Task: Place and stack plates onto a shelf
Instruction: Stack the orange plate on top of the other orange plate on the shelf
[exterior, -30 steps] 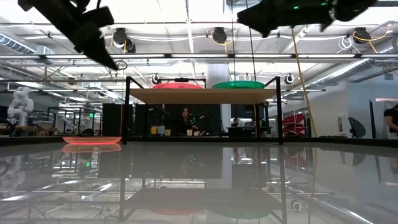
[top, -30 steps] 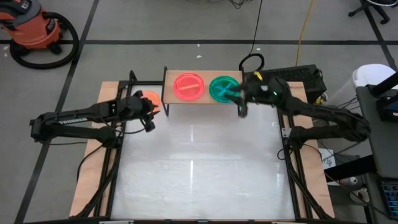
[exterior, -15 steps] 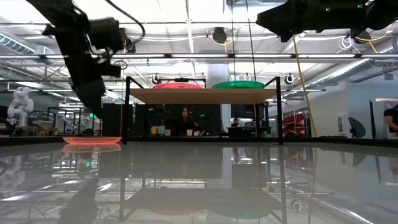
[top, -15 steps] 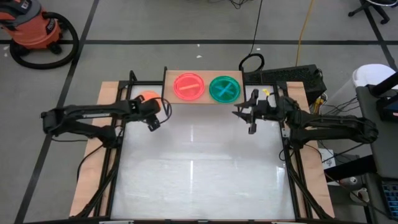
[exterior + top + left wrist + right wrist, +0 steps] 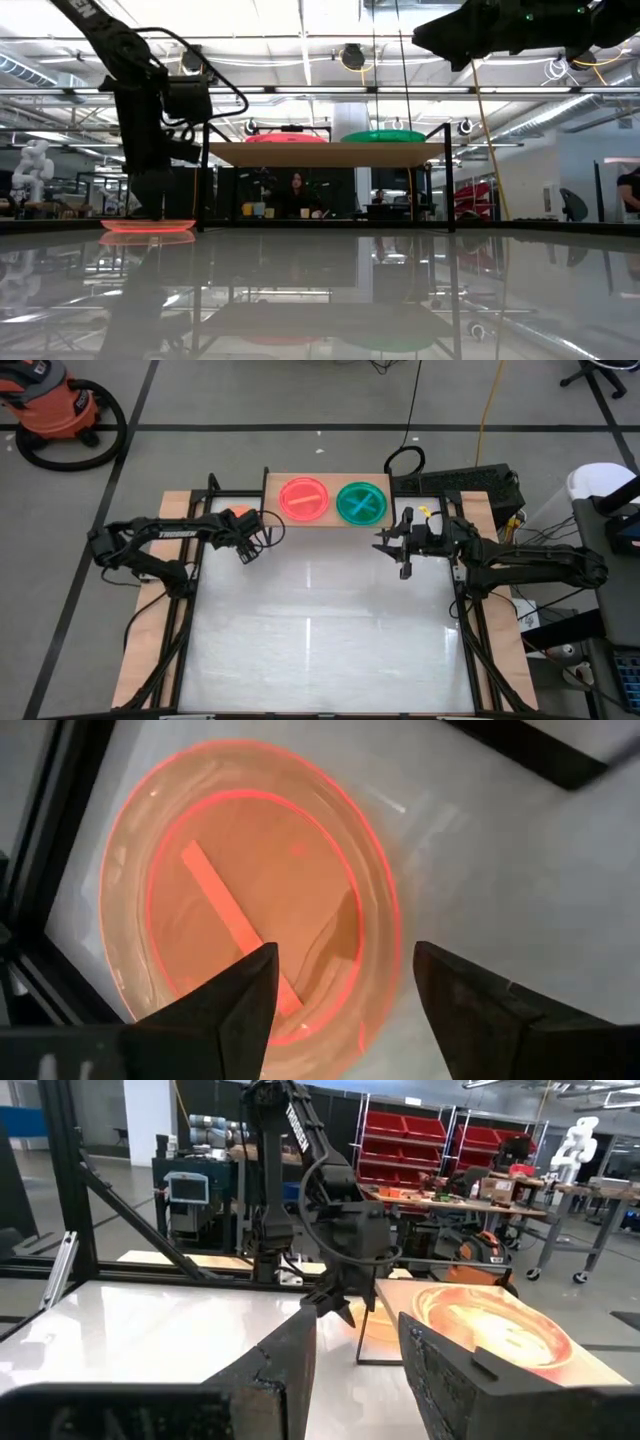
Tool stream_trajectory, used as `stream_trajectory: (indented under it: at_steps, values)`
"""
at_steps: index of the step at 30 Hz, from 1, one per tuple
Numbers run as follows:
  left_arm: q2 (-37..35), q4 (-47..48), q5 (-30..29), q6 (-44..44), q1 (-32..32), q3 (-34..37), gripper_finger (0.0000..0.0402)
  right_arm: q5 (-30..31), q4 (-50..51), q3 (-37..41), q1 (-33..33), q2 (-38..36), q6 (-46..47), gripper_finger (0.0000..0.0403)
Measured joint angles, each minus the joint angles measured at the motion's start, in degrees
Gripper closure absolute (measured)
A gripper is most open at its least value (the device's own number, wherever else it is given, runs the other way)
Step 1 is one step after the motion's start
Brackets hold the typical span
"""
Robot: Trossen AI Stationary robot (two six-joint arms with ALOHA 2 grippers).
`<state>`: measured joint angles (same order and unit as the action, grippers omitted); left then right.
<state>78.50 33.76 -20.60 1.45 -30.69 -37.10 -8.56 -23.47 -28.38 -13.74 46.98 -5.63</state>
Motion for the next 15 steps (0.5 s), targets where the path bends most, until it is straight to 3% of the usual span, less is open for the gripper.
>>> stream_trajectory:
  at_steps: [6,15]
  values:
    - [0.0,-9.3,0.1,1.4,-2.2,5.2,0.0163,-0.1,0.3,0.0,0.0,0.0,0.4,0.0277]
    - [-0.1,-12.3,0.1,0.7,-3.4,9.1,0.0163,-0.1,0.1,0.0,0.0,0.0,0.4,0.0277]
